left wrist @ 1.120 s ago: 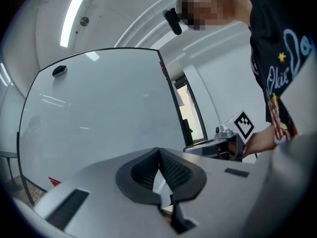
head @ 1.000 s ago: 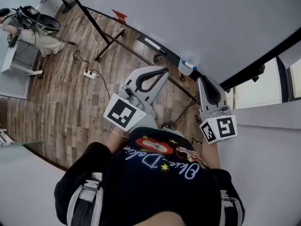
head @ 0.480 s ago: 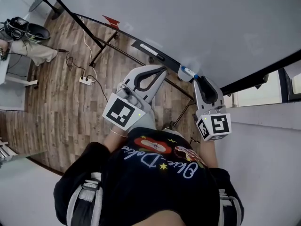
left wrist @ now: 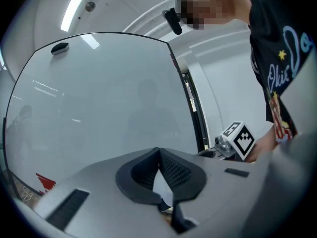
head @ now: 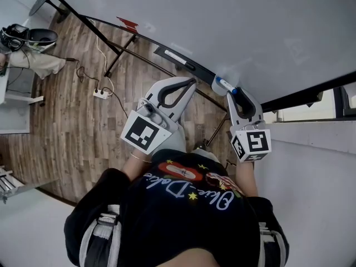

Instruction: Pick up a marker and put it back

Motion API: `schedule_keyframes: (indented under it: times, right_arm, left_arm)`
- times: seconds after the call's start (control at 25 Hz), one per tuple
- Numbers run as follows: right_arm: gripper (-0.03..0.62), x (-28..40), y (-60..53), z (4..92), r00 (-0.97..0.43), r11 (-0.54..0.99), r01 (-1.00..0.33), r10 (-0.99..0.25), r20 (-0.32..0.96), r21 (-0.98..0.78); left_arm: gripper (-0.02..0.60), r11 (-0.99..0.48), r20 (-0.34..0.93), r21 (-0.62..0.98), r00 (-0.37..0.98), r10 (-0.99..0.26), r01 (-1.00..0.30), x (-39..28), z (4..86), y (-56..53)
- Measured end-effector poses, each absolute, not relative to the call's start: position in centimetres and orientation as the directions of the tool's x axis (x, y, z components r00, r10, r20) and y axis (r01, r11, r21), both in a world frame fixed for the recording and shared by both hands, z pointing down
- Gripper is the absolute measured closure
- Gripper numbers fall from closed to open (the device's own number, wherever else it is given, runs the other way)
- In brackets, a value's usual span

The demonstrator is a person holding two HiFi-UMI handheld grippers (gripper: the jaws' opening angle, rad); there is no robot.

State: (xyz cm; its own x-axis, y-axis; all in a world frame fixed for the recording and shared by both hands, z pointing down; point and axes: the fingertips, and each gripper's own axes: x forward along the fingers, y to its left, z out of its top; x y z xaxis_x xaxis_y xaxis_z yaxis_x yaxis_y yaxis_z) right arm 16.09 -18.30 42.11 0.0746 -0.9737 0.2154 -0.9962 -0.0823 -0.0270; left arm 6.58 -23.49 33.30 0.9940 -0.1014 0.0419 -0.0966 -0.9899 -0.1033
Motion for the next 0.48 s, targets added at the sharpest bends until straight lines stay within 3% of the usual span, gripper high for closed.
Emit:
schedule_keyframes:
  times: [0.48]
  right_arm:
    - [0.505,16.9,-19.8,43.4,0.108,-0.115,-0.993,-0.965,0.241,-0.014]
  left_arm:
    - [0.577,-0.989,0.064,-0.094,0.991,-0.117,-0.111,6.4,33.9,-25.2]
